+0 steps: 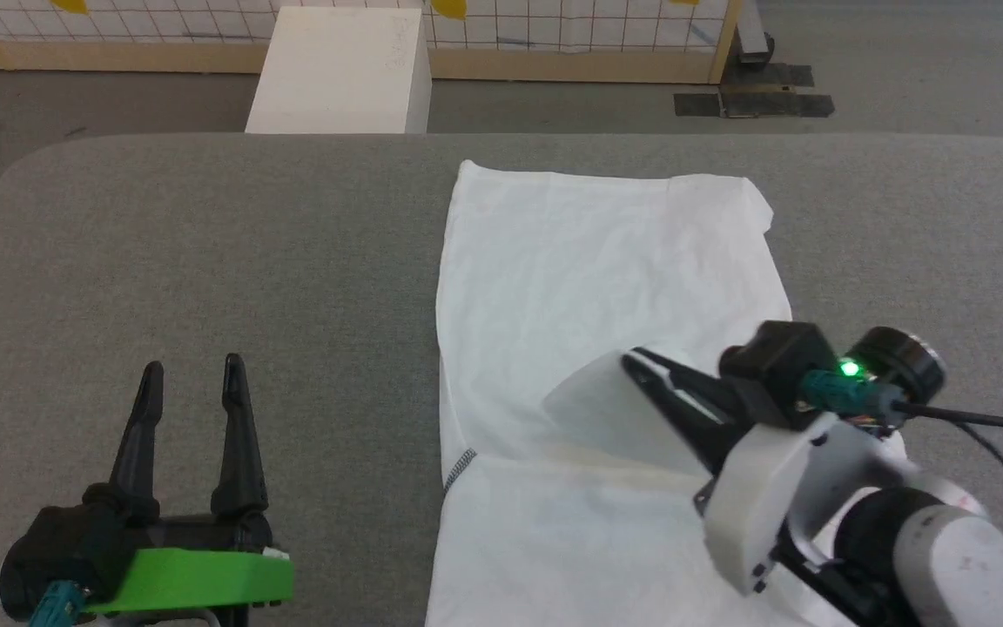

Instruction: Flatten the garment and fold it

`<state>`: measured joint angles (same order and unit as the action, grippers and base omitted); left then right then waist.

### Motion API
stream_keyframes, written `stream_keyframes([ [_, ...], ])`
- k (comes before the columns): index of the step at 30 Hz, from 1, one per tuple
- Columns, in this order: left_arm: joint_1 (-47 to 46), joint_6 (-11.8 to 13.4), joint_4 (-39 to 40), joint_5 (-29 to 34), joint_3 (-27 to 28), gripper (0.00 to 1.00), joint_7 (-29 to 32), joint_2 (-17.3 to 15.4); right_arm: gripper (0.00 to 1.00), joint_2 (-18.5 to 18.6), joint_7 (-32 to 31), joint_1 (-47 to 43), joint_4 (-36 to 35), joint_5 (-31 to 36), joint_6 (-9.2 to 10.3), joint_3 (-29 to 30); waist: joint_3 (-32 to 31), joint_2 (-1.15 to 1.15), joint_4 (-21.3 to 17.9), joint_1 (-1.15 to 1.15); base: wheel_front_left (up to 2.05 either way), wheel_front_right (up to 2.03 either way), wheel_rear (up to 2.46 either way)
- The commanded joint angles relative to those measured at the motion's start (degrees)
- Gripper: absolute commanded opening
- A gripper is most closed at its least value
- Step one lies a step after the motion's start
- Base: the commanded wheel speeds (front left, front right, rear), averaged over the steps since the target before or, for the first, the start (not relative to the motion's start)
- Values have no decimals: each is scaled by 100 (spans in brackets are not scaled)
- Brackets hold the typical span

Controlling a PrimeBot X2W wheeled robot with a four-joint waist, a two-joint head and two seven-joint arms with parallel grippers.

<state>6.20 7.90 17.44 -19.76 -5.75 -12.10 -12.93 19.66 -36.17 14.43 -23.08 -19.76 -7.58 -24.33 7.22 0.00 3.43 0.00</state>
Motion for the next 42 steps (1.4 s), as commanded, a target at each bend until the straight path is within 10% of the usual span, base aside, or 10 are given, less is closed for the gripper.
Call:
stream_keyframes([
  [1, 49, 38, -6, -35, -4, 100, 10, 6, 0, -130, 63, 112, 136, -79, 9, -217, 2, 0, 68, 0, 0, 0, 0],
  [13, -63, -34, -132, -138, -77, 100, -59, 56, 0, -812, 907, 341, 1956, 168, 9, -1340, 212, 0, 590, 0, 0, 0, 0],
  [14, -81, -45, -151, -146, -84, 100, -67, 60, 7, -800, 1002, 392, 2150, 278, 9, -1406, 238, 0, 634, 0, 0, 0, 0],
  [15, -92, -48, -168, -150, -85, 100, -73, 62, 36, -822, 1079, 413, 2316, 327, 9, -1424, 251, 0, 656, 0, 0, 0, 0],
  [16, -107, -49, -188, -155, -89, 100, -81, 69, 88, -860, 1155, 424, 2532, 374, 9, -1425, 264, 0, 682, 0, 0, 0, 0],
  [17, -119, -51, -205, -157, -95, 100, -87, 75, 100, -871, 1201, 450, 2686, 421, 9, -1456, 267, 0, 702, 0, 0, 0, 0],
  [26, -138, -9, -226, -140, -69, 100, -90, 32, 100, -1079, 1763, 475, 2853, 303, 9, -808, 205, 0, 552, 0, 0, 0, 0],
  [42, -32, 18, -113, -169, -115, 100, -46, -8, 100, -1419, 2026, -1282, 406, 1644, 9, 2715, 49, 0, -221, 0, 0, 0, 0],
])
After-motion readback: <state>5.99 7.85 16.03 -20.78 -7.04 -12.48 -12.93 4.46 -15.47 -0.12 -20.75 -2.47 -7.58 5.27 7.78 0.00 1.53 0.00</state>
